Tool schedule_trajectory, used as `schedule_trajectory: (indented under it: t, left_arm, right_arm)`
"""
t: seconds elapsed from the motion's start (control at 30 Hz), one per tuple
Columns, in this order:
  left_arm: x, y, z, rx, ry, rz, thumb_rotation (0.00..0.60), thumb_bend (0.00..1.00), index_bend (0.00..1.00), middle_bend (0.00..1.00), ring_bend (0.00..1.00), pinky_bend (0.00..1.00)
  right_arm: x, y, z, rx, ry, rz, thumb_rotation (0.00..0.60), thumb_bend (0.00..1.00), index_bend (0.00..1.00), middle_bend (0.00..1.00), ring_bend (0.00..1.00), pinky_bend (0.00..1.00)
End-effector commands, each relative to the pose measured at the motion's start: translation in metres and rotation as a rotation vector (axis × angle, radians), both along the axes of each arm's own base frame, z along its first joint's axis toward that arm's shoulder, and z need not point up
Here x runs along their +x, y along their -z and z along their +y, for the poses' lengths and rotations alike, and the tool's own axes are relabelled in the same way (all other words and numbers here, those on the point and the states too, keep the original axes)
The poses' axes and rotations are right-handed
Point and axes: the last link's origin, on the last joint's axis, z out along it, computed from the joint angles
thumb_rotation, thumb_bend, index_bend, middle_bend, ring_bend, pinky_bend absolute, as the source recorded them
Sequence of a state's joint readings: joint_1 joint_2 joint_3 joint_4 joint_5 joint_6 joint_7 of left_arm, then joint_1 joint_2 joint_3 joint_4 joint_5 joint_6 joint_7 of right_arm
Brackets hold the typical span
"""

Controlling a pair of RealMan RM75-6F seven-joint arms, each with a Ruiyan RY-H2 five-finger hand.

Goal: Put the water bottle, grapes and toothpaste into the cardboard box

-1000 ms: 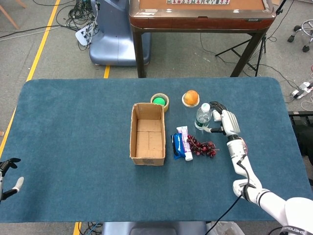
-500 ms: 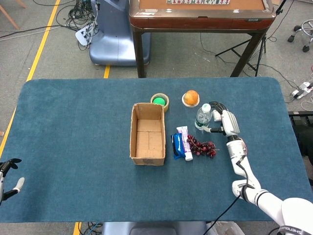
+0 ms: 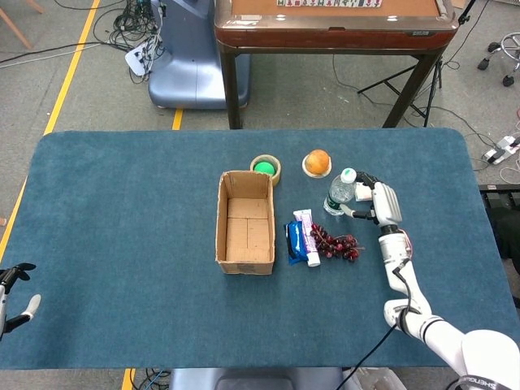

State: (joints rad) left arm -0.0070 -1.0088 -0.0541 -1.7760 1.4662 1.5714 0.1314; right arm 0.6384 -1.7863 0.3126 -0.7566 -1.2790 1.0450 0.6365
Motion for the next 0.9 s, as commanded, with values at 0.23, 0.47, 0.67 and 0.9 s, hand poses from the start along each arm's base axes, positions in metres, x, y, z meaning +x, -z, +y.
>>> schedule_trajectory:
  t: [0.23, 0.47, 0.67, 0.9]
  left_arm:
    - [0.0, 0.0, 0.0, -0.002, 0.001, 0.0, 0.6, 0.28, 0.32, 0.44, 0.35, 0.55]
    - [0.0, 0.001, 0.0, -0.003, 0.0, 0.001, 0.6, 0.28, 0.32, 0.43, 0.35, 0.55]
    - [0.001, 0.001, 0.0, -0.004, 0.002, -0.001, 0.6, 0.28, 0.32, 0.43, 0.35, 0.55]
    - [0.001, 0.001, -0.001, -0.004, 0.006, 0.0, 0.6, 0.28, 0.32, 0.43, 0.35, 0.55]
  right_arm:
    - [0.001, -0.003, 0.0, -0.052, -0.012, -0.018, 0.6, 0.19, 0.42, 0.42, 0.36, 0.36]
    - [0.004, -0.008, 0.001, -0.076, -0.04, -0.029, 0.6, 0.19, 0.43, 0.44, 0.37, 0.36]
    - [0.02, -0.023, 0.0, -0.106, -0.113, -0.048, 0.6, 0.2, 0.43, 0.44, 0.37, 0.36]
    - [0.054, -0.043, 0.005, -0.133, -0.208, -0.056, 0.6, 0.25, 0.44, 0.44, 0.37, 0.36]
